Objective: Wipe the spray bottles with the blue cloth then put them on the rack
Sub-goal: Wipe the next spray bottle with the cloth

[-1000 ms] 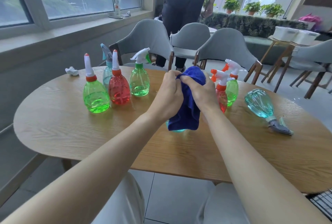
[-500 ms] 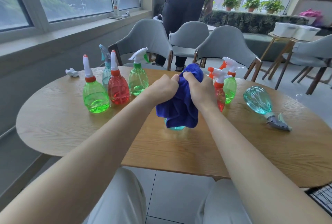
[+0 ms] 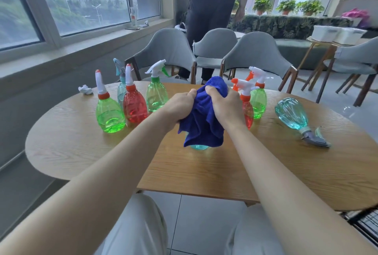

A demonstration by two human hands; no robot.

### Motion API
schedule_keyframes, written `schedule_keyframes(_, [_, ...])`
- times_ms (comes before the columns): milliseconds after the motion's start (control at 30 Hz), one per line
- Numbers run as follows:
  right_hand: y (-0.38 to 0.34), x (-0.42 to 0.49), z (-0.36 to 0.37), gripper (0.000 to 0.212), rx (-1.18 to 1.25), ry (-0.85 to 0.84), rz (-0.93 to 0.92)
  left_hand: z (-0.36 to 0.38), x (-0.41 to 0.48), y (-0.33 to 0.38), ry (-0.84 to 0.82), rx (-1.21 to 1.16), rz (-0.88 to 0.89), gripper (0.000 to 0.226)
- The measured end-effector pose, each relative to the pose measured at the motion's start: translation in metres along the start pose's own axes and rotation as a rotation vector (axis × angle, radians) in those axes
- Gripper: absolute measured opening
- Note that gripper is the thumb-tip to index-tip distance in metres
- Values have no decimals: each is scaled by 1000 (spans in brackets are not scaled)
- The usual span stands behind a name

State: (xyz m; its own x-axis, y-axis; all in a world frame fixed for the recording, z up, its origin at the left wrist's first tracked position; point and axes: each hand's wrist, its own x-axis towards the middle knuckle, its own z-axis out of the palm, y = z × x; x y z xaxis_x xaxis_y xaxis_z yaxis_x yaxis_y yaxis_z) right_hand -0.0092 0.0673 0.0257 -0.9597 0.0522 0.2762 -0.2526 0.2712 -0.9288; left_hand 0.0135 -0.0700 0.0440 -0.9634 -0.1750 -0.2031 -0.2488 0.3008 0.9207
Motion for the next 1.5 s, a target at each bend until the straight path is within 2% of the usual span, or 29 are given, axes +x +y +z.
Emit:
schedule_keyframes(67, [-1, -3, -2, 44, -102, 34, -15, 4, 2, -2, 84, 137, 106, 59])
schedule_keyframes(200, [-3, -3, -7, 48, -246, 73, -35, 10, 6, -3, 165, 223, 241, 54])
schedule_keyframes(300, [-1, -1, -12, 42, -138, 74, 10, 19, 7, 1, 136, 223, 251, 53])
schedule_keyframes(433, [7, 3, -10, 21, 125, 25, 72, 29, 7, -1, 98, 53, 217, 61])
schedule_keyframes(500, [11, 6, -8, 21, 207, 2, 100, 30, 10, -4, 100, -1, 206, 58])
schedule_keyframes(600, [11, 5, -6, 22, 199, -24, 89, 26, 17, -7, 148, 13, 214, 44])
schedule_keyframes(700, [10, 1, -5, 23, 168, -48, 51, 21, 19, -13, 200, 42, 277, 50])
schedule_keyframes(800, [8, -3, -3, 22, 86, -46, -17, 17, 12, -24, 324, 140, 468, 45])
schedule_keyframes(933, [7, -4, 1, 25, 48, -24, -53, 16, 4, -38, 526, 447, 801, 32])
schedule_keyframes(1033, [12, -2, 2, 17, 112, -47, -65, 18, 4, -50, 534, 532, 929, 27])
schedule_keyframes(1200, [25, -2, -3, 11, 188, -137, -90, 21, 1, -53, 363, 386, 845, 29])
schedule_keyframes(1333, [29, -6, -11, 24, 166, -192, -140, 26, -6, -40, 239, 103, 690, 43])
schedule_keyframes(1500, [31, -5, -18, 34, 185, -200, -110, 29, 1, -34, 285, 3, 544, 36])
